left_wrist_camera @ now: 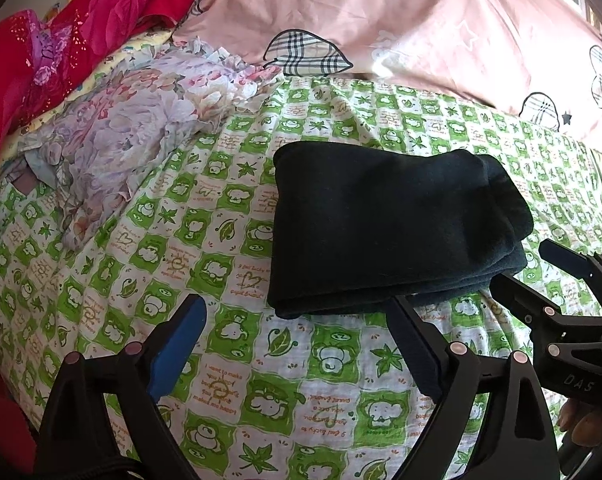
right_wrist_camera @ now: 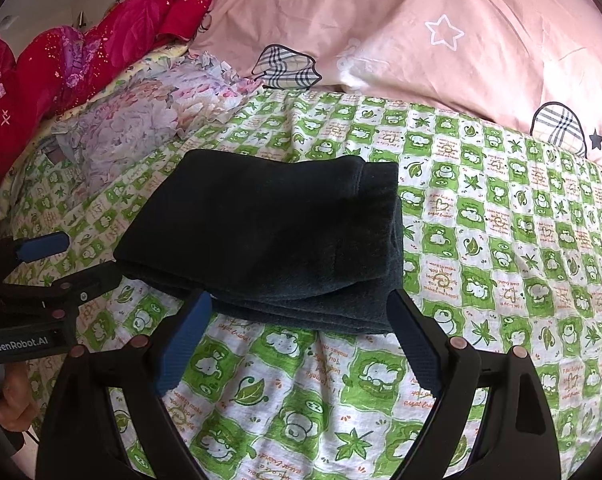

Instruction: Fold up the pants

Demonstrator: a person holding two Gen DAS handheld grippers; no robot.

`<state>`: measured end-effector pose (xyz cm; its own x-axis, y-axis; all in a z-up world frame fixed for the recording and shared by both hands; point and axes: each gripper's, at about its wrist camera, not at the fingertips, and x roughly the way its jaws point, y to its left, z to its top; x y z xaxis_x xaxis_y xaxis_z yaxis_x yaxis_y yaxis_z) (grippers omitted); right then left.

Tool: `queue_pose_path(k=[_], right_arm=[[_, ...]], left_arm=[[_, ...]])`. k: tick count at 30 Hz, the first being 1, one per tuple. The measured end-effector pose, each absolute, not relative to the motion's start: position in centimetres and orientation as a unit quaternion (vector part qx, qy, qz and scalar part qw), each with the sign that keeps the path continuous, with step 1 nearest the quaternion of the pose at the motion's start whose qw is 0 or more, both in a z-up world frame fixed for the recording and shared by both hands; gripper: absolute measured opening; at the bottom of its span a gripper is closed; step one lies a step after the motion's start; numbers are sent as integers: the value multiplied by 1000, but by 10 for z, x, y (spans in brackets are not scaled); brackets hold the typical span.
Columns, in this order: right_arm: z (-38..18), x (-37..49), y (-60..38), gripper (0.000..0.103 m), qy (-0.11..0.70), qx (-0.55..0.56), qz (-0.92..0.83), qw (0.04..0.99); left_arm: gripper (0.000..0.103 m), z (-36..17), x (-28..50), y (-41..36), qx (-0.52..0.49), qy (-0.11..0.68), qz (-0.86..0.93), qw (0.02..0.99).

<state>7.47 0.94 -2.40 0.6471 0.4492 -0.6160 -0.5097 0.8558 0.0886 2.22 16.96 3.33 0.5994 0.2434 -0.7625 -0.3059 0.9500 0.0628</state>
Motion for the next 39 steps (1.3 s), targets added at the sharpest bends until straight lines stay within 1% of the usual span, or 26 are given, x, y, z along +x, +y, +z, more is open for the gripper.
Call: queue_pose_path(k=[39], right_arm=[[-28, 84, 16, 89, 334, -50, 269, 902]], left_arm=[[92, 29, 29, 177, -37, 429, 146, 891]])
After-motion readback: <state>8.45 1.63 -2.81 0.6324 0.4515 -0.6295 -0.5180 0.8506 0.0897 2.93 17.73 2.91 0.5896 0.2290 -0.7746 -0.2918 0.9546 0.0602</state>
